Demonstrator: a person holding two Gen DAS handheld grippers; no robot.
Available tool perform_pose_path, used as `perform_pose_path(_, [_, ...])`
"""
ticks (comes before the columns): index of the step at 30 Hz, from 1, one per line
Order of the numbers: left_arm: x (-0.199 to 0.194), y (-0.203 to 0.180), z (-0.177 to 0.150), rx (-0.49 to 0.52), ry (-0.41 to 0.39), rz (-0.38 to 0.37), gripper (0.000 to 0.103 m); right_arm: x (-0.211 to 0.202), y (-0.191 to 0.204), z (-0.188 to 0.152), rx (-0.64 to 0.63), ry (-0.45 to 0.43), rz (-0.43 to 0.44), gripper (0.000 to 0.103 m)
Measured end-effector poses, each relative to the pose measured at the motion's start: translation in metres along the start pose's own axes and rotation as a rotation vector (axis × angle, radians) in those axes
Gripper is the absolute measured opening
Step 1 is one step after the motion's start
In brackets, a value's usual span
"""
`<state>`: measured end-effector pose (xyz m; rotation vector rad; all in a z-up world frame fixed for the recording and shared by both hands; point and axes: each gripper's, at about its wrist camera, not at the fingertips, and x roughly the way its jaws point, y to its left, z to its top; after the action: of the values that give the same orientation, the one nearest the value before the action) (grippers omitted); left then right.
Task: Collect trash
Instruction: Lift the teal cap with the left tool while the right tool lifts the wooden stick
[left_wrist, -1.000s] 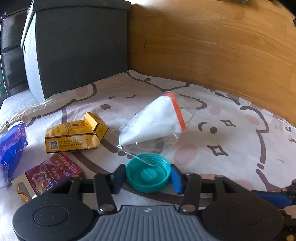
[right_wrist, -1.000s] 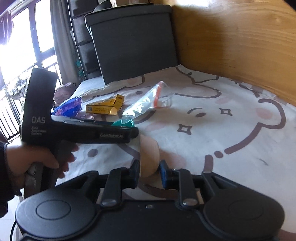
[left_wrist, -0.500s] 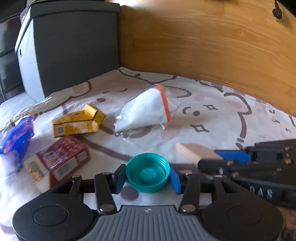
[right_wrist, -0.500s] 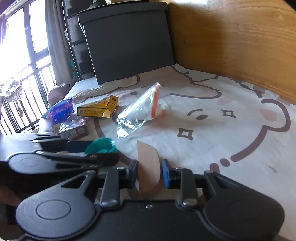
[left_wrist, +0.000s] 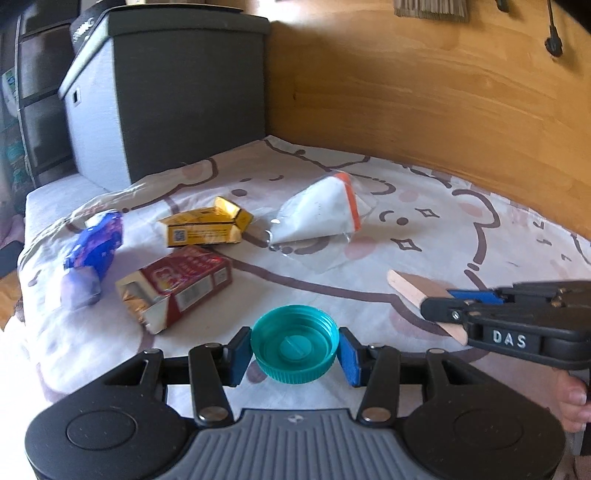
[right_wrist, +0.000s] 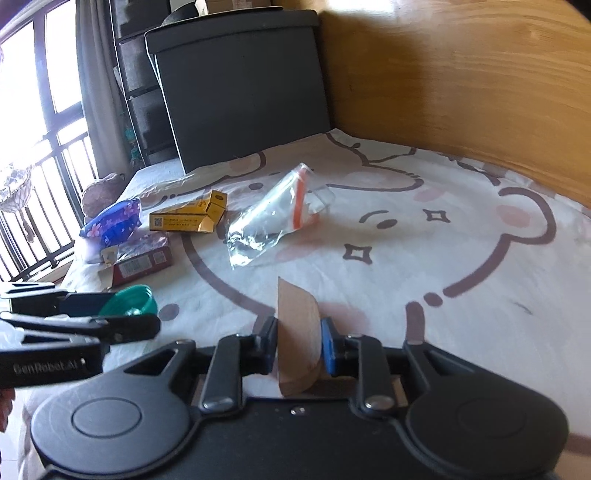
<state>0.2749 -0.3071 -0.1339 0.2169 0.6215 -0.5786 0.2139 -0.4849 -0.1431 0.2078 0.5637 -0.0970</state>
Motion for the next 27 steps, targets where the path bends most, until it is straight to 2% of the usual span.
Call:
perform_pose_path(14, [-0.049,0.005,-0.015,-0.037,0.014,0.035,0.05,-0.059,0.009,-0.021,0.066,0.01,-0.053,0.026])
perform_pose_path(27, [-0.113,0.027,-0.033,-0.11,-0.013,0.065,0.05,-0.095,0.048,-0.029,0.02,0.001,-0.08,0.026])
